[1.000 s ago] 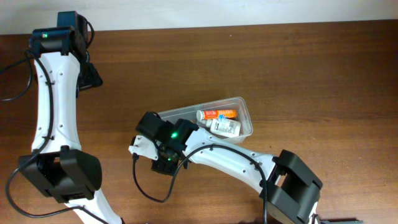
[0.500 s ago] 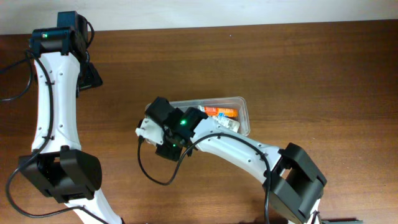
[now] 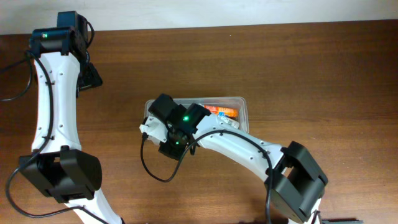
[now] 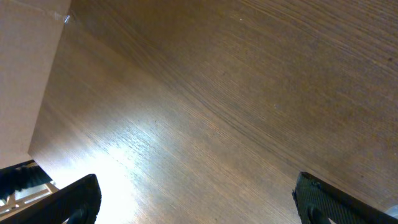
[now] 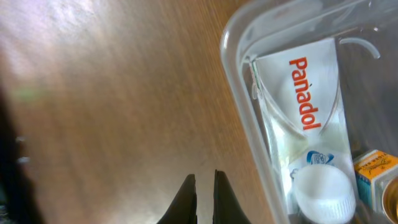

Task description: Pack container

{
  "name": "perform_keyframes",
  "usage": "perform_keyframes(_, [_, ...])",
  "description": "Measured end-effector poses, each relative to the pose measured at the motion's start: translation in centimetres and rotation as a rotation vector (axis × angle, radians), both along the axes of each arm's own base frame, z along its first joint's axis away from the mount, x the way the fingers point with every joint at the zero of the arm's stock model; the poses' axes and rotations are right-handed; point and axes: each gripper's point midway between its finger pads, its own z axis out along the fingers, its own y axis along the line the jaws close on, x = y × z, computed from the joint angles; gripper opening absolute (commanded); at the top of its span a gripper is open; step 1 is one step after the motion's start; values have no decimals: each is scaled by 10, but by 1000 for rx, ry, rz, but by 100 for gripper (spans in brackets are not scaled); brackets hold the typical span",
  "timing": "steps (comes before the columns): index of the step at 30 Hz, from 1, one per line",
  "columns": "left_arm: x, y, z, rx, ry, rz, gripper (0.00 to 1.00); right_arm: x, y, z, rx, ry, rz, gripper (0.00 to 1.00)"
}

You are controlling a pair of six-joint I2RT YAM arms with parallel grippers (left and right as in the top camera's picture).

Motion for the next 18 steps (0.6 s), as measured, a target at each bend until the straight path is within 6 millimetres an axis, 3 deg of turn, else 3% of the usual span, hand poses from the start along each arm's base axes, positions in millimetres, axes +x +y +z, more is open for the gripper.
perform_keyframes(1, [0, 0, 0, 0, 0, 0, 99, -1, -1, 8, 8, 3, -1, 5])
perform_keyframes(3, [0, 0, 0, 0, 0, 0, 99, -3, -5, 33, 38, -6, -13, 18])
perform_keyframes(5, [0, 0, 0, 0, 0, 0, 99, -3, -11, 73, 101, -49, -30, 32])
perform_keyframes(6, [0, 0, 0, 0, 0, 0, 99, -4, -17, 95, 136, -75, -39, 57])
perform_keyframes(7, [0, 0, 0, 0, 0, 0, 99, -6, -25, 121, 174, -106, -49, 98])
perform_keyframes(11, [0, 0, 0, 0, 0, 0, 99, -26, -71, 200, 276, -203, -88, 98])
perform_keyframes(18, [0, 0, 0, 0, 0, 0, 99, -90, -137, 270, 390, -308, -95, 98])
